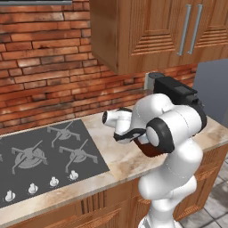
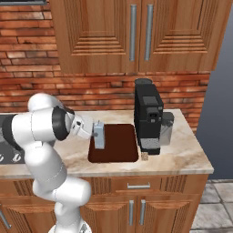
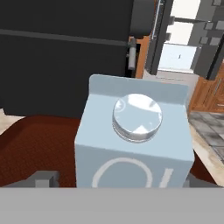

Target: Take out the milk from the fridge and place it on the tray on the counter. Then take the sugar cube near the tray and place it in the tray.

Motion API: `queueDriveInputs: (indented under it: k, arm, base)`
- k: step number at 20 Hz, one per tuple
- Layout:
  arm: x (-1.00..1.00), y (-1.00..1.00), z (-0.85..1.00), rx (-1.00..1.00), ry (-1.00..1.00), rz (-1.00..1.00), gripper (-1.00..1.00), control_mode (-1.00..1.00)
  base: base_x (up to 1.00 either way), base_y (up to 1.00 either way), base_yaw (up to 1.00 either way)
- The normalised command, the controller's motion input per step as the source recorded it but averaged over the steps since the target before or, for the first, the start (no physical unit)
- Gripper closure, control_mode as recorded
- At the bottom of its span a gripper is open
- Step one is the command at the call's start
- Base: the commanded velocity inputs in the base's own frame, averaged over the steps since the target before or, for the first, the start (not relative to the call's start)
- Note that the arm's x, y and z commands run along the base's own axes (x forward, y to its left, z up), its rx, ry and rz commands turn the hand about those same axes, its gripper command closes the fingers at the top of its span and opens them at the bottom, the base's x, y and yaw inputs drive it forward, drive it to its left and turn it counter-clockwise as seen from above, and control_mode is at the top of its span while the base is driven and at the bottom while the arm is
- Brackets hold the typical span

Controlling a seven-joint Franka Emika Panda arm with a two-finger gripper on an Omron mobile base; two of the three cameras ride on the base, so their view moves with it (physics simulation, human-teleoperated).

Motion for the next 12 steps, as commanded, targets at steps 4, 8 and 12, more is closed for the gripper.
queueDriveInputs:
  k: [4, 8, 12]
  arm:
    - [-0.24, 0.00, 0.00, 0.00, -0.08, 0.00, -1.00, -1.00]
    - [-0.01, 0.00, 0.07, 0.00, -0.09, 0.00, -1.00, -1.00]
    - [-0.01, 0.00, 0.20, 0.00, -0.11, 0.00, -1.00, -1.00]
  base:
    - [0.00, 0.00, 0.00]
    - [0.00, 0.00, 0.00]
    - [0.00, 0.00, 0.00]
